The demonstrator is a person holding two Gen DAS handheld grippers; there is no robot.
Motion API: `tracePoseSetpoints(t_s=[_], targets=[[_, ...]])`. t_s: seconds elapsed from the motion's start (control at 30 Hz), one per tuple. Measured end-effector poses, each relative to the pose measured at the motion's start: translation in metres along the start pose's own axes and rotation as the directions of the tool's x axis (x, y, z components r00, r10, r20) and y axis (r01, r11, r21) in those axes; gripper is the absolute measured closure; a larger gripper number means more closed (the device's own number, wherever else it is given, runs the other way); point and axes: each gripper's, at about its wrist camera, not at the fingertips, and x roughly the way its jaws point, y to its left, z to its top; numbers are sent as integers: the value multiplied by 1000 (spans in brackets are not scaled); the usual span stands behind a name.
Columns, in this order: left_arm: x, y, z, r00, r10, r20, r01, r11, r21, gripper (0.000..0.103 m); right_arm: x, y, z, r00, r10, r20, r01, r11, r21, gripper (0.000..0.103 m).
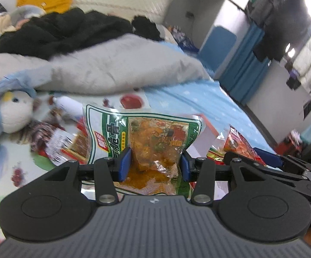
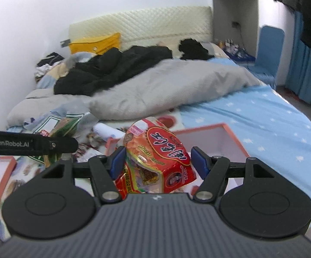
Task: Organize snacks
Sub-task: 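Lower both packets into the pink box and open both tools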
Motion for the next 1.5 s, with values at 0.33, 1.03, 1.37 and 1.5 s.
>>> tracePoseSetpoints(t_s=[0.33,1.03,1.37,1.5], targets=[[94,-28,-8,987,13,-158,-6,999,47,51,43,-49,-30,993,-54,-108,57,998,25,34],[154,-36,-20,958,47,-283,-28,997,71,25,84,-88,-59,973,-29,-227,56,992,116,14],[100,-32,0,981,35,-193,-21,997,73,20,56,-73,-41,986,-25,-166,46,991,123,14],[69,-30,8,990,61,-130,-48,994,98,18,35,-59,-28,992,-40,-117,52,994,101,13]])
